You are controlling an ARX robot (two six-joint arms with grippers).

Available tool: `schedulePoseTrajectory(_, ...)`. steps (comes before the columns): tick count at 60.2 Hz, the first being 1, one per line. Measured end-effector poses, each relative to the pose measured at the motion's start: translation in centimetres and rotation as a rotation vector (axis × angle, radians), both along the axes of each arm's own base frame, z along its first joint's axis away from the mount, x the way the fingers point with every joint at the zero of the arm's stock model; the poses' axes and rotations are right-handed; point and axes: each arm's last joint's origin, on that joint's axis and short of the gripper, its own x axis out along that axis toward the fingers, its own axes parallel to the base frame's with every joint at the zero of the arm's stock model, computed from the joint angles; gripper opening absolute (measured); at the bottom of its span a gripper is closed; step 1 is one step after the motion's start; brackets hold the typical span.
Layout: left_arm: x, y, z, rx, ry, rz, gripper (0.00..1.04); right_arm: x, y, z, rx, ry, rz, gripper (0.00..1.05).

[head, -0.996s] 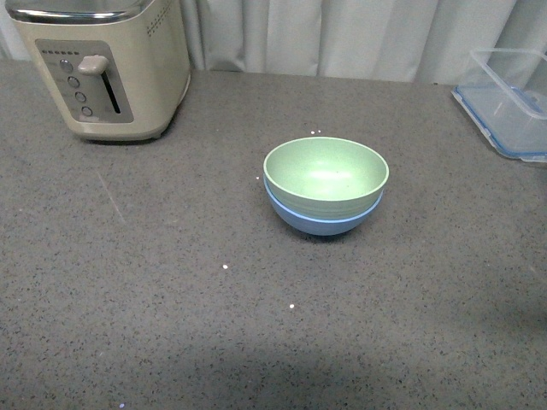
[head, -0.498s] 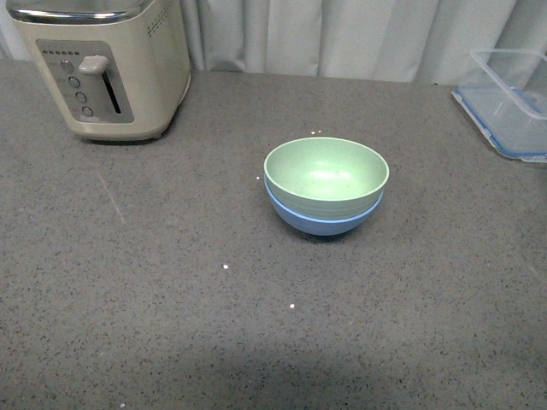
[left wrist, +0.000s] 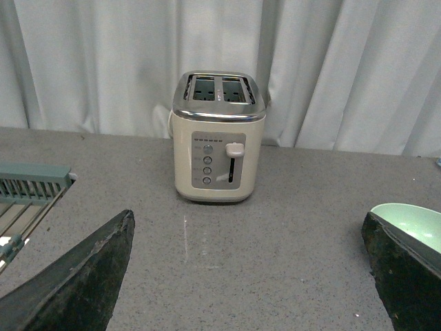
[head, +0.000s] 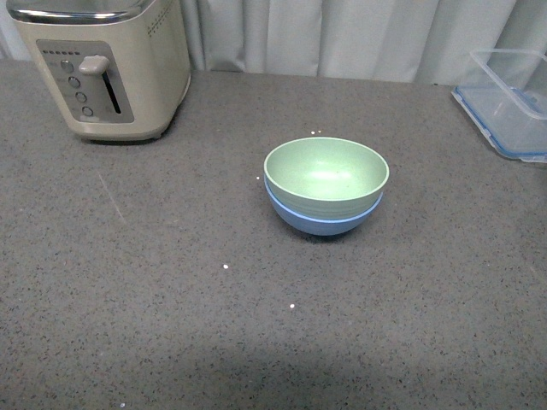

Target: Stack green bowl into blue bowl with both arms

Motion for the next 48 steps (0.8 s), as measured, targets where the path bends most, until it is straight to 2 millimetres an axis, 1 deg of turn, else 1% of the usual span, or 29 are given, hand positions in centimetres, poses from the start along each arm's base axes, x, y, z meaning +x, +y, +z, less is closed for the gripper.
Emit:
schedulePoseTrajectory(34,0.0,0.0,0.0,0.000,0.000,0.000,0.98,-1.3,0.0,0.0,0.000,-0.002,0.000,0.01)
schedulePoseTrajectory(38,0.0,0.0,0.0,0.000,0.000,0.000,0.98,-2.1,0.0,-0.5,0.000,0.035,0.001,0.01)
schedulePoseTrajectory(44,0.0,0.0,0.0,0.000,0.000,0.000,0.98,-2.4,0.0,-0.3,0.000,0.003,0.001,0.01)
schedulePoseTrajectory(45,0.0,0.0,0.0,0.000,0.000,0.000,0.98,-2.4,0.0,-0.3,-0.001,0.001,0.001,0.01)
schedulePoseTrajectory(48,0.0,0.0,0.0,0.000,0.000,-0.002,0.98,-2.4,0.0,-0.3,0.000,0.001,0.003,0.13)
